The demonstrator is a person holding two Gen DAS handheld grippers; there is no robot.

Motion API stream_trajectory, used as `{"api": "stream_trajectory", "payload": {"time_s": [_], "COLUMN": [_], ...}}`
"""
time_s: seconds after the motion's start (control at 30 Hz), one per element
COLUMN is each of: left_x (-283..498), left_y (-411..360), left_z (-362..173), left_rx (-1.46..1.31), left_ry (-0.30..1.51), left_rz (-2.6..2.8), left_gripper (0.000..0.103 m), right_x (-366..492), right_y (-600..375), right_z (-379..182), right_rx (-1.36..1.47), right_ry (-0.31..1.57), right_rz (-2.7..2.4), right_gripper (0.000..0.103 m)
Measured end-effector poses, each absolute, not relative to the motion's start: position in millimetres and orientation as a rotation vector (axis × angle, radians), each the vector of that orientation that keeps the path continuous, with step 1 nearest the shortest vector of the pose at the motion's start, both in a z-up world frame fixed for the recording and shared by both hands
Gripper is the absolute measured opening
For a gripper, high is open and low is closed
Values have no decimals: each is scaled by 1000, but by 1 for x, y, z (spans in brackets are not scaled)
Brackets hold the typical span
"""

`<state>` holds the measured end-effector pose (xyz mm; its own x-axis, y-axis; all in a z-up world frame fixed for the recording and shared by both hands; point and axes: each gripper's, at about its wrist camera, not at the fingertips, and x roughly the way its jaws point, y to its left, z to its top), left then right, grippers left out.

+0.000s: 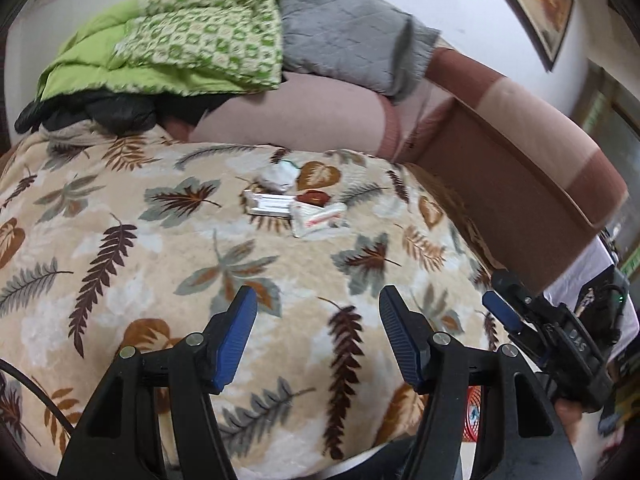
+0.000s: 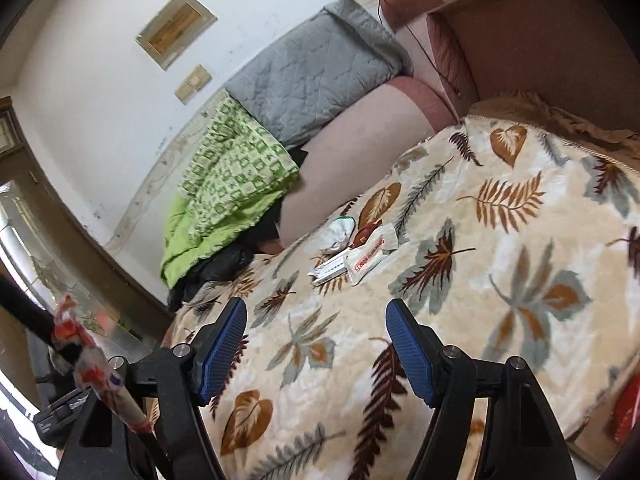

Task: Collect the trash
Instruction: 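Move both tools back over the remaining trash on the bed, then grasp the white medicine box with the right tool while the left tool grasps the white tube box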

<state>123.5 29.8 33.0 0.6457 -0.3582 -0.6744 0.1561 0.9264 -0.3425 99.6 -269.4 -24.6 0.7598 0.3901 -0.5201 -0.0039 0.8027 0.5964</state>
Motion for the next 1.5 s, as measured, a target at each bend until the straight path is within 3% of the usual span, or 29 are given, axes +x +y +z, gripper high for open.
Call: {"api": "stream_trajectory", "payload": {"time_s": [0.27,0.63,0.93,1.03,1.13,1.17,1.23,1.5], "left_x": [200,363,428,438,442,442,440,404], "left_y": [41,30,30,29,35,37,36,36], "left_z": [10,-82,-147,-163,-169,-167,-160,-122], "left_rx": [-269,-297,-395,-384,-406,-415,-403,-366], "left_ry": [866,1070,1148,1167,1163,1151,1140,1126], "left_rz": [-267,-189,-93,-83,-53,-55,-61,-83], "left_gripper": [62,62,62,52,36,21,10,6], "right_x": [189,308,366,370,373,373,371,306], "right_y": [-262,-261,-277,-276,-268,-268,-270,-285], "right_z": [-73,-162,-227,-235,-239,-239,-237,-215], "right_rx": [661,730,862,847,787,790,795,788], "right_ry": [747,857,910,864,839,836,830,841], "right_rz": [257,248,162,174,185,201,210,208], "right_gripper": [79,79,73,67,45,44,43,39]}}
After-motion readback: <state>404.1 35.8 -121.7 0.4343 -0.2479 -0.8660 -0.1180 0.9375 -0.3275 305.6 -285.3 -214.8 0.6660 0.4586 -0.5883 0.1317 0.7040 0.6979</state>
